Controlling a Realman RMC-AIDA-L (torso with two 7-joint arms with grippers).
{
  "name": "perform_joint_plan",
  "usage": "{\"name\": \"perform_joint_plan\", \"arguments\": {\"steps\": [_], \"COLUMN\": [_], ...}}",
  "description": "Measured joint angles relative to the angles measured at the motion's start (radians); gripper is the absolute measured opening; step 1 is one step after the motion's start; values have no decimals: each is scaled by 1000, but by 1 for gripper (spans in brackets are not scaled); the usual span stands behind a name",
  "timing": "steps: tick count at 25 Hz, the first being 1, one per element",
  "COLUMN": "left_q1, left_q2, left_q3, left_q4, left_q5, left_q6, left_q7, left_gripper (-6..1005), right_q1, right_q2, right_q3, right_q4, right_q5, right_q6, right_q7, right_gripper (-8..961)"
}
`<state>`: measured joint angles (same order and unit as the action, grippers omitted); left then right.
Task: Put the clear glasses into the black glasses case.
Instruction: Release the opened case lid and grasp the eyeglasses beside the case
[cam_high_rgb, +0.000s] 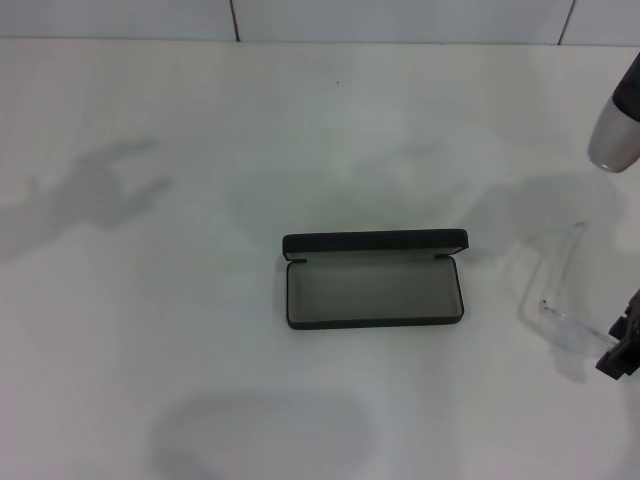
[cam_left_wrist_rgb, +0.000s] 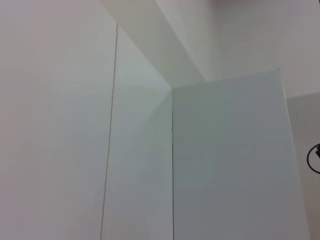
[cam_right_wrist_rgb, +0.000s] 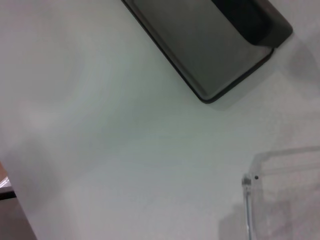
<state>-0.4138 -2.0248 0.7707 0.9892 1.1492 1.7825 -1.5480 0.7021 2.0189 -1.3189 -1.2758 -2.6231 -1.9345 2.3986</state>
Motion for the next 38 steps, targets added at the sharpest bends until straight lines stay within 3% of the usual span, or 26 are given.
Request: {"name": "perform_joint_plan", "arguments": {"steps": [8,18,32,38], "left_q1": [-2,-6,-6,-5], "left_q2": [0,0,0,0], "left_q3": [1,0,-5,-6], "left_q4": [-12,-34,-49,-49], "left_q5": [15,23,24,24], "left_q6": [0,0,0,0], "left_q7": [10,13,28,28], "left_gripper": [624,613,598,591], "right_q1": [-8,-9,-3,-7], "right_q2": [0,3,4,4], "right_q3": [-43,-145,-140,-138], "right_q4": [12,54,44,44], "right_q5": [-17,-64,-32,-28], "right_q6": [56,137,137,121], "right_q7": [0,0,3,5], "right_gripper": [464,373,299,225]}}
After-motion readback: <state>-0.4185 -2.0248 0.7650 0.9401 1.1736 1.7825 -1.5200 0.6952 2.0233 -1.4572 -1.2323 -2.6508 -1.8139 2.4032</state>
